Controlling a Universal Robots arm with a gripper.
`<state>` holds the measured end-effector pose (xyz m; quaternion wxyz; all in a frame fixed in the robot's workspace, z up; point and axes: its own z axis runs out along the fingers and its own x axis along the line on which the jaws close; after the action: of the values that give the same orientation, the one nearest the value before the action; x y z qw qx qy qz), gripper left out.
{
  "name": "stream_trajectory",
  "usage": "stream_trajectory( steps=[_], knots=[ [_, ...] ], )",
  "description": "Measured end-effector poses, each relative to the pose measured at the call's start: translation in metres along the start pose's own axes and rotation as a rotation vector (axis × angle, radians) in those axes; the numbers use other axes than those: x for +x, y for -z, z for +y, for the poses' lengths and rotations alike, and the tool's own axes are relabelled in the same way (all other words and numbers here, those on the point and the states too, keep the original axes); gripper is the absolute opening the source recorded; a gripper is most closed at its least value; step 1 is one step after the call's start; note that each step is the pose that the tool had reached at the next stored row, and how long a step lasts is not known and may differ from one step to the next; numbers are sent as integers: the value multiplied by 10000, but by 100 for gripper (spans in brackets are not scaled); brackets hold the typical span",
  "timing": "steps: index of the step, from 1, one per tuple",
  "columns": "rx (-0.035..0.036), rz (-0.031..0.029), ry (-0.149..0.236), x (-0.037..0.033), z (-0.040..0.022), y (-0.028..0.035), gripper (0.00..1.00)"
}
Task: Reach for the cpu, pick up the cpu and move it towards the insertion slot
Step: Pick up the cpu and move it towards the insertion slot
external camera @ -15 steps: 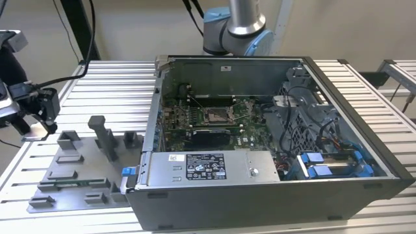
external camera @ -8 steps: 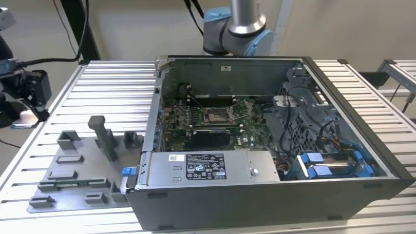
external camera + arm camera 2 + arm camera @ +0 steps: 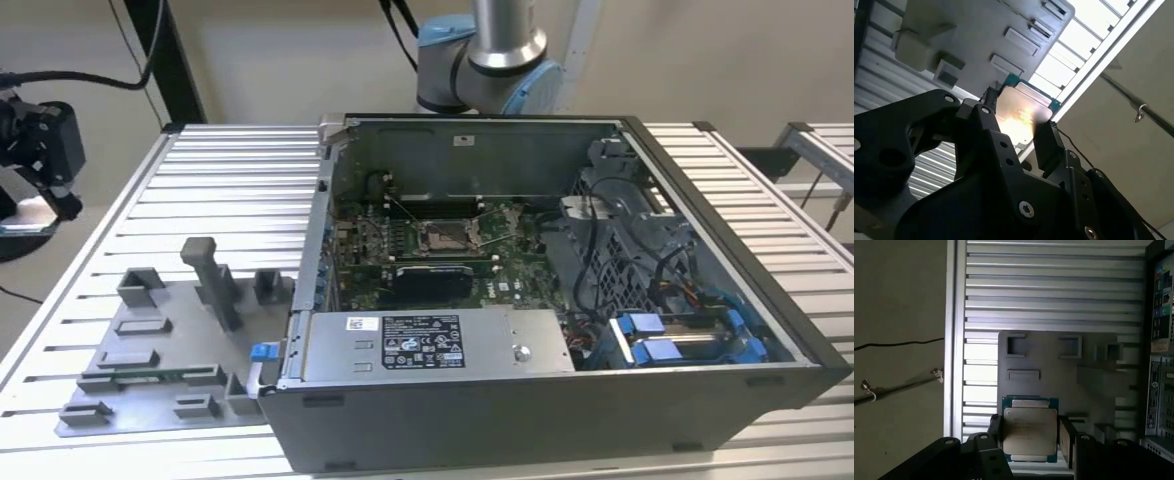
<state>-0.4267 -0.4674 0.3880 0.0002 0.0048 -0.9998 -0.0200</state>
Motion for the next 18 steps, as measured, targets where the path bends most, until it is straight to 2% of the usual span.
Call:
stream_trajectory(
  steps=[7,8,15,18],
  knots=[
    [0,-1,1,0,11,266,0],
    [-1,-1,0,0,11,282,0],
    [-1,-1,1,-2,11,283,0],
    [-1,1,1,-69,11,283,0]
  ],
)
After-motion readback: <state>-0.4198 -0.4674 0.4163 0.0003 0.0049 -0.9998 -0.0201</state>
